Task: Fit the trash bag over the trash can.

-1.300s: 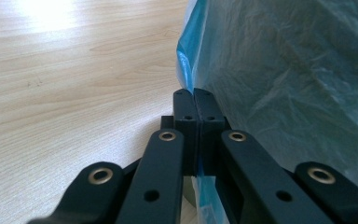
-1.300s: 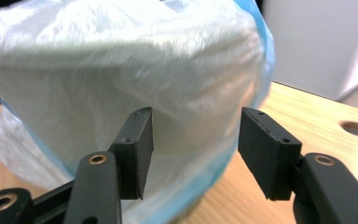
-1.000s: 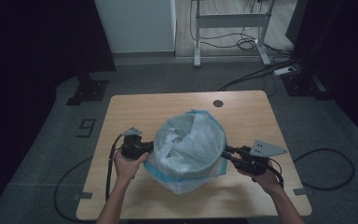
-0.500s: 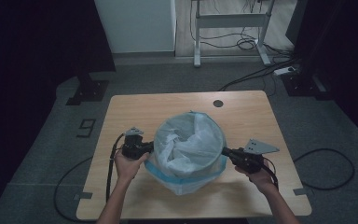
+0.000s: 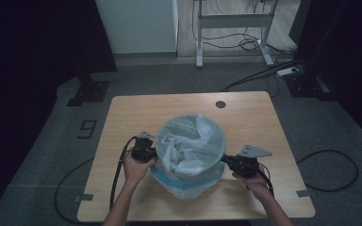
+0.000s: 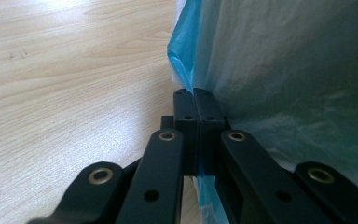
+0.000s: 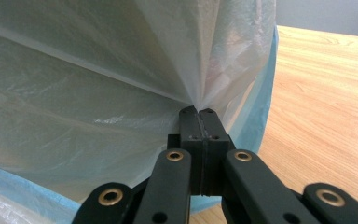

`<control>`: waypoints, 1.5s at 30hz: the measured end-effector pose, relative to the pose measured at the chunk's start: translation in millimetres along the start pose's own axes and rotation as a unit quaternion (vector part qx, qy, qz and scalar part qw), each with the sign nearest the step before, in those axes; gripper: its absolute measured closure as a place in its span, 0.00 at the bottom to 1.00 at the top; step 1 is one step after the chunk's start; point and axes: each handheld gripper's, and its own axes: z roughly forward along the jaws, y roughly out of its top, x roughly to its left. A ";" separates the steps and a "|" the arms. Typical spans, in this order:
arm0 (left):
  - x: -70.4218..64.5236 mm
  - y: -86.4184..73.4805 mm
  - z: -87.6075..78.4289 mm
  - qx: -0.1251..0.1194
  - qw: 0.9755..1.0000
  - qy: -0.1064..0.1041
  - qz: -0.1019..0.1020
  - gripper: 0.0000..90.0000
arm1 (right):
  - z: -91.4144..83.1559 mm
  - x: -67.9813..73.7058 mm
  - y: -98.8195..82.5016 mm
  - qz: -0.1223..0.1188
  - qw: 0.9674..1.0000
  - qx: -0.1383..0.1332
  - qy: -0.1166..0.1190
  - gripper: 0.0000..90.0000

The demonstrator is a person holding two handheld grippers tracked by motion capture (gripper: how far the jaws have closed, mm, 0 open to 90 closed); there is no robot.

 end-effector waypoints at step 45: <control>13.0 -29.5 -30.5 -0.051 0.998 -0.006 -0.033 0.87 | -8.4 74.8 -34.9 -0.054 0.995 0.069 0.038 0.85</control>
